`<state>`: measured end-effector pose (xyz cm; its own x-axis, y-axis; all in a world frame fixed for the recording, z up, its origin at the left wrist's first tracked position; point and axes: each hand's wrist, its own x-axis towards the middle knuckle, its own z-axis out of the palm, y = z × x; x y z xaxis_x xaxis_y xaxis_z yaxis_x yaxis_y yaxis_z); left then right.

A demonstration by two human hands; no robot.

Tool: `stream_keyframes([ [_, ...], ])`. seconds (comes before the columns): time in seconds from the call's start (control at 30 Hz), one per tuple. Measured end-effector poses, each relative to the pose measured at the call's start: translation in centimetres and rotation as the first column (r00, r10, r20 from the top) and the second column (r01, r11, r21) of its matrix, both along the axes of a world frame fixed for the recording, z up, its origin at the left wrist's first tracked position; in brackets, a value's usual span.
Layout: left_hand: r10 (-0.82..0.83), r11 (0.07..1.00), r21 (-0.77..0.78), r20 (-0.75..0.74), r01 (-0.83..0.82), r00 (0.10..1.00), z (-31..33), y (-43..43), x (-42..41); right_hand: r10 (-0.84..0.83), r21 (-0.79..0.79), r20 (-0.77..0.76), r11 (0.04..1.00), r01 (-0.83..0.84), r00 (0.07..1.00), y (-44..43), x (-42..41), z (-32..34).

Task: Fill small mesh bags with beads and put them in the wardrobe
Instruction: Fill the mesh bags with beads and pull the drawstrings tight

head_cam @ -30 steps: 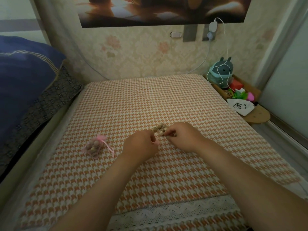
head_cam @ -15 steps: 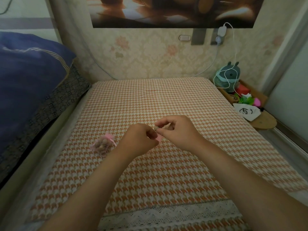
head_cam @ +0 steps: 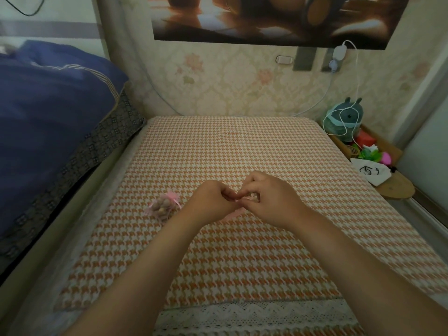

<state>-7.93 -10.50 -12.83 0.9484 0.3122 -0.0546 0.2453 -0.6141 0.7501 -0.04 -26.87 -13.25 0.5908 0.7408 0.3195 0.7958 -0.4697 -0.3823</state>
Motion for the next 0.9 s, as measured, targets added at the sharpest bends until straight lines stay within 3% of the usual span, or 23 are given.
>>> stream_keyframes([
  [0.17, 0.057, 0.995, -0.083, 0.000, -0.057, 0.998, 0.1, 0.3, 0.3, 0.001, -0.024, -0.069, 1.000, -0.003, 0.998, -0.1, 0.1, 0.0],
  [0.37, 0.011, 0.993, -0.116, 0.043, -0.006, 0.999, 0.6, 0.5, 0.2, -0.004, -0.074, -0.100, 0.997, -0.004, 0.995, -0.7, 0.4, 0.9],
  [0.53, -0.123, 0.992, 0.054, 0.198, 0.114, 0.973, 1.1, -0.2, 0.1, -0.069, 0.042, -0.205, 0.996, 0.080, 0.976, -1.5, 1.2, 1.3],
  [0.83, -0.073, 0.988, 0.146, 0.163, 0.049, 0.984, 0.5, -1.1, 1.0, -0.098, 0.150, -0.352, 0.976, 0.160, 0.931, -3.2, 2.4, 0.7],
  [0.9, -0.071, 0.986, 0.157, 0.153, 0.047, 0.986, 0.6, -1.3, 1.1, -0.170, 0.101, -0.331, 0.972, 0.214, 0.928, -3.9, 3.1, 0.3],
])
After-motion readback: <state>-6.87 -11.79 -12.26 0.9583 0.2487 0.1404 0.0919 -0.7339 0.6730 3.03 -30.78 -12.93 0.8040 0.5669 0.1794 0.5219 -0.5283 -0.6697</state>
